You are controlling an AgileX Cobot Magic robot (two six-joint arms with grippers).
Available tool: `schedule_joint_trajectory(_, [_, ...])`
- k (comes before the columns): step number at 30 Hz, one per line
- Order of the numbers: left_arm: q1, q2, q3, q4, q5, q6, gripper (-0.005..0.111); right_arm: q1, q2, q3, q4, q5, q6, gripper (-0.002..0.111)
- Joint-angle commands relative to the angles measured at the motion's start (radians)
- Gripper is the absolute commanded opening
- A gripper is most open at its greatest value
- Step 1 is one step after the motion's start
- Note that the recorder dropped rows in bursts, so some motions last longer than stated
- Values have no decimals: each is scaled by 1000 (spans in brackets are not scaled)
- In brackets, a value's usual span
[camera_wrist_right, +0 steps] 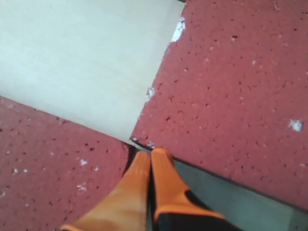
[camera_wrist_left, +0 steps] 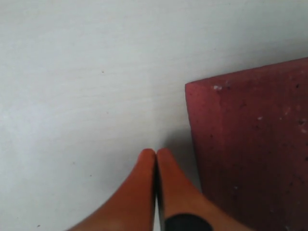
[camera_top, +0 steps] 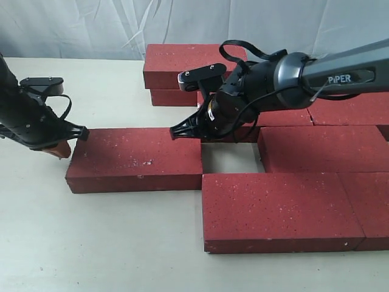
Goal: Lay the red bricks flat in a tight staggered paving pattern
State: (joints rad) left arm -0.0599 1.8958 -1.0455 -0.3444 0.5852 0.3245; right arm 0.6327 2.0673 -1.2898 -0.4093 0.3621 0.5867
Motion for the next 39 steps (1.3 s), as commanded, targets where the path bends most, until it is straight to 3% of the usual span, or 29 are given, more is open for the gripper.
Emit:
schedule_joint_trajectory(1, [-3, 0, -4, -91, -8, 68, 0, -3, 5, -2, -15, -7, 2, 0])
schedule_joint_trajectory(12, [-3, 0, -4, -211, -5, 131, 0, -3, -119, -2, -11, 204, 2, 0])
schedule_joint_trajectory(23, [-3, 0, -4, -246, 1, 147, 0, -3, -248, -2, -3, 288, 2, 0])
schedule_joint_trajectory(27, [19, -17, -4, -210, 22, 135, 0, -3, -283, -2, 46, 360, -32, 0])
schedule_joint_trajectory(33, [58, -111, -25, -79, 109, 0, 0, -3, -332, -2, 231, 433, -233, 0])
schedule_joint_trajectory(39, [31, -214, 7, 37, 167, -108, 0, -3, -363, -2, 401, 480, -447, 0])
